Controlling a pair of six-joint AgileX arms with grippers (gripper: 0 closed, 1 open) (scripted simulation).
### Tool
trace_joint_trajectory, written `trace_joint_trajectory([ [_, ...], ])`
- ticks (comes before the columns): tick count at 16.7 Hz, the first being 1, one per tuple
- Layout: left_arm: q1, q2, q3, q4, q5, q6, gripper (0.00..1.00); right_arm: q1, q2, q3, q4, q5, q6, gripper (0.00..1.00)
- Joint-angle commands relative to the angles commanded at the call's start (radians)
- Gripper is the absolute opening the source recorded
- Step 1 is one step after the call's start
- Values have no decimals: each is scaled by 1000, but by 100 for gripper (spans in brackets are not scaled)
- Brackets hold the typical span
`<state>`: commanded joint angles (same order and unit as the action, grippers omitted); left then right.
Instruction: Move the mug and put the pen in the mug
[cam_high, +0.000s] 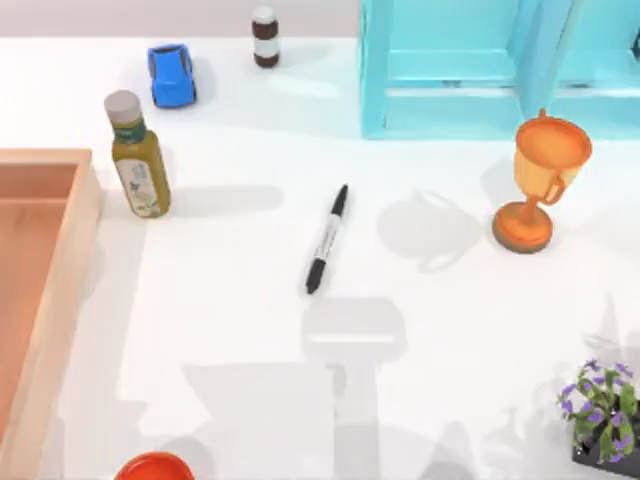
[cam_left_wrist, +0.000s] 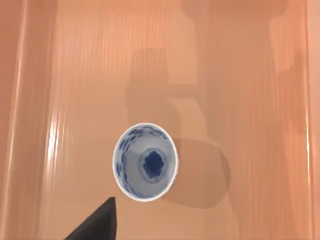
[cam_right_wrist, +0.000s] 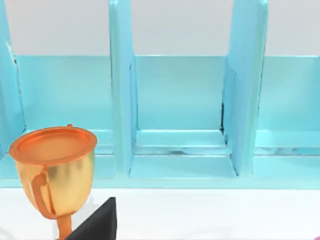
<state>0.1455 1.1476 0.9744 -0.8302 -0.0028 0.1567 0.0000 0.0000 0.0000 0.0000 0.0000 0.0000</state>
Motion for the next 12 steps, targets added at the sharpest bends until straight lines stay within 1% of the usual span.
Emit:
trace_joint_trajectory([
  [4, 40, 322, 266, -234, 1, 42, 100, 0, 0, 0, 0, 0, 0, 100],
  [7, 62, 508, 414, -367, 1, 67, 100, 0, 0, 0, 0, 0, 0, 100],
  [10, 75, 612, 504, -447, 0, 82, 100, 0, 0, 0, 0, 0, 0, 100],
  [12, 78, 632, 522, -463, -1, 85, 100, 0, 0, 0, 0, 0, 0, 100],
])
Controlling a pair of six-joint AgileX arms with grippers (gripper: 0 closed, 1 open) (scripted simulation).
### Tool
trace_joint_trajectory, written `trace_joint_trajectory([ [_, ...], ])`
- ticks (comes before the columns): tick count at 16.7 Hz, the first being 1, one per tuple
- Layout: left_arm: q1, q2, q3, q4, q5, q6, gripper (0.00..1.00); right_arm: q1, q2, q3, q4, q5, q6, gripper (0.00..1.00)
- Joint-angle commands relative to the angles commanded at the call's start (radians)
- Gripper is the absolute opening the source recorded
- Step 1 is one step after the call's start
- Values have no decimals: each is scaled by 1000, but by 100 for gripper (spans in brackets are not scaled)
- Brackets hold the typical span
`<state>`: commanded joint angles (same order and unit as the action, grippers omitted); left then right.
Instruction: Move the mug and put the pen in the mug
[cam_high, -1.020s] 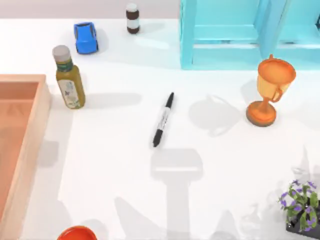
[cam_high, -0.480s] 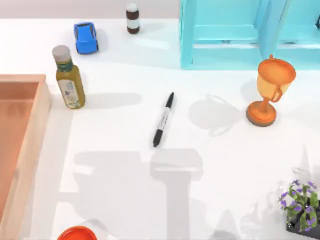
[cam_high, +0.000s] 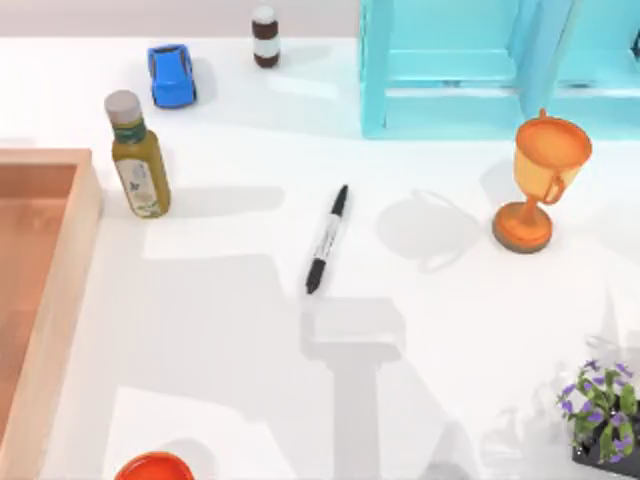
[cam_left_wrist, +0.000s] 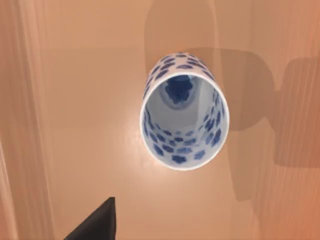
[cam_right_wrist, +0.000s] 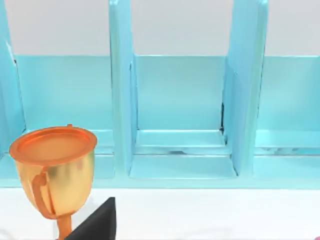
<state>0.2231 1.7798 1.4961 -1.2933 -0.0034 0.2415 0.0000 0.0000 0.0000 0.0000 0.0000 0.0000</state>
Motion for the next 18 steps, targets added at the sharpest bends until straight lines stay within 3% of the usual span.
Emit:
trace_joint_trajectory([
  [6, -4, 2, -18, 18, 0, -2, 100, 0, 0, 0, 0, 0, 0, 100],
  [14, 4, 76, -267, 350, 0, 5, 100, 0, 0, 0, 0, 0, 0, 100],
  [18, 5, 87, -299, 385, 0, 6, 100, 0, 0, 0, 0, 0, 0, 100],
])
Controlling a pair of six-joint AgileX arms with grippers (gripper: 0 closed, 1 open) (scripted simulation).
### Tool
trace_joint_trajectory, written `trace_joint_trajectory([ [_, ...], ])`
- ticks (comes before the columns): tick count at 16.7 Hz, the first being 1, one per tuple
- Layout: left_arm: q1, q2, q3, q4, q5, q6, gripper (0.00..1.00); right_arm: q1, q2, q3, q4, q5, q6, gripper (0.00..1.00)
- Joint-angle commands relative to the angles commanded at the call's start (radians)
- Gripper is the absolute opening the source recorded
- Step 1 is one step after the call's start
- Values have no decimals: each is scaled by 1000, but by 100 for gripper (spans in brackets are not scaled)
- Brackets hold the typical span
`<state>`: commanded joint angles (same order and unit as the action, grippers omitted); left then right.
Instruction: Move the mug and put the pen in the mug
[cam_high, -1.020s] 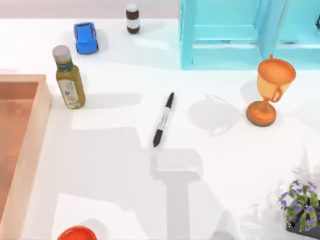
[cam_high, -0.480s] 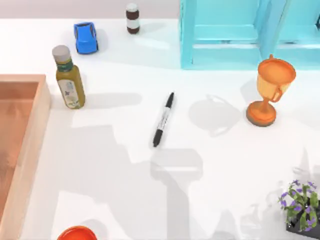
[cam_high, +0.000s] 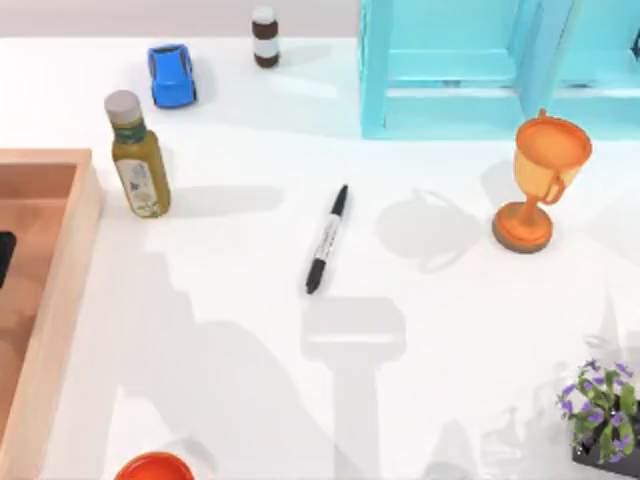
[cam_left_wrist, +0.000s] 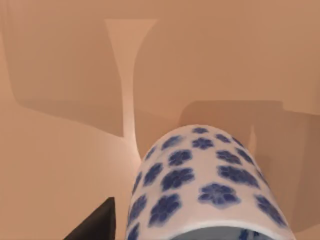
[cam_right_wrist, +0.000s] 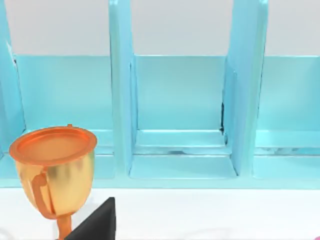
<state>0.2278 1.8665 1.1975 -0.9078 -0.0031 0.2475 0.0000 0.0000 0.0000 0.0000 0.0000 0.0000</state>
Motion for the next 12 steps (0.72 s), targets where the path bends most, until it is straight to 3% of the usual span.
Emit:
trace_joint_trajectory([
  [2, 0, 0, 0, 0, 0, 0, 100, 0, 0, 0, 0, 0, 0, 100],
  [12, 0, 0, 0, 0, 0, 0, 25, 0, 0, 0, 0, 0, 0, 100],
])
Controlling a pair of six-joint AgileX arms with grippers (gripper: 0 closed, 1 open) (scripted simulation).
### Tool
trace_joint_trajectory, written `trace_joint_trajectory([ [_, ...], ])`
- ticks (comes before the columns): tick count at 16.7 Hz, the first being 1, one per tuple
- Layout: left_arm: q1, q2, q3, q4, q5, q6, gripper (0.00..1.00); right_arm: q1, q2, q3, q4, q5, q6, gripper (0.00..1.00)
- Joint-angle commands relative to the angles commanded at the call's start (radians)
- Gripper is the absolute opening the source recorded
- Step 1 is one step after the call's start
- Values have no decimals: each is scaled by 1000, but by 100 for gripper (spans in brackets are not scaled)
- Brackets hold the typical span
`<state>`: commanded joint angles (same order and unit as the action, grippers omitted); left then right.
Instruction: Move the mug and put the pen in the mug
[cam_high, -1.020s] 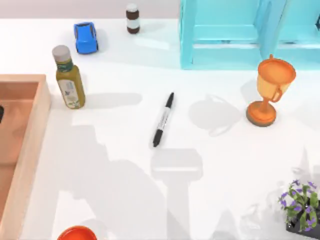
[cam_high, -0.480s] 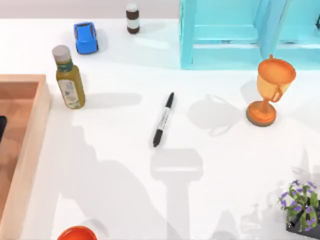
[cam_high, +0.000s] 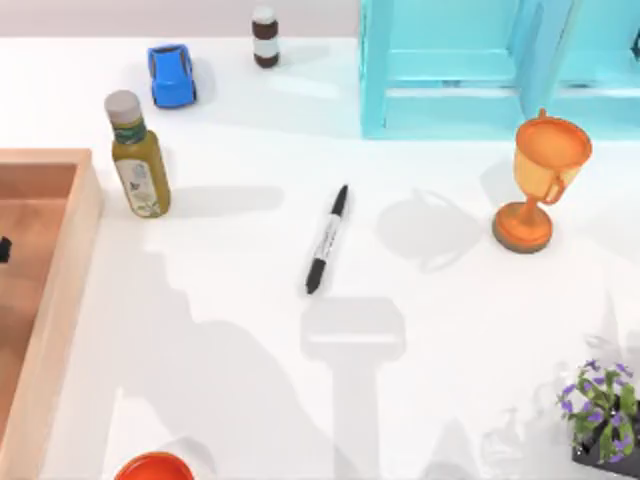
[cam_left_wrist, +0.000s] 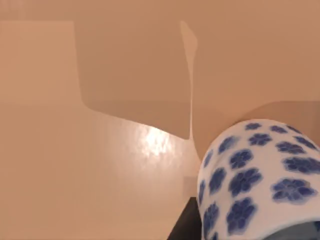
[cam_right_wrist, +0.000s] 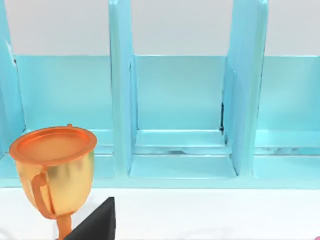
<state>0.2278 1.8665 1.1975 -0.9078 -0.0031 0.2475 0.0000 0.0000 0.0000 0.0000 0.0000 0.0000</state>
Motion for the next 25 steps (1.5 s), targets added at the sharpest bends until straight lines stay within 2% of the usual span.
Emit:
trace_joint_trajectory([
  [3, 0, 0, 0, 0, 0, 0, 2, 0, 0, 0, 0, 0, 0, 100],
  [4, 0, 0, 0, 0, 0, 0, 0, 0, 0, 0, 0, 0, 0, 100],
  [13, -2, -2, 2, -1, 0, -1, 0, 0, 0, 0, 0, 0, 0, 100],
  [17, -30, -7, 100, -57, -4, -81, 0, 0, 0, 0, 0, 0, 0, 100],
  [20, -114, -21, 220, -177, -8, -188, 0, 0, 0, 0, 0, 0, 0, 100],
  [25, -313, -54, 395, -423, -4, -362, 0, 0, 0, 0, 0, 0, 0, 100],
])
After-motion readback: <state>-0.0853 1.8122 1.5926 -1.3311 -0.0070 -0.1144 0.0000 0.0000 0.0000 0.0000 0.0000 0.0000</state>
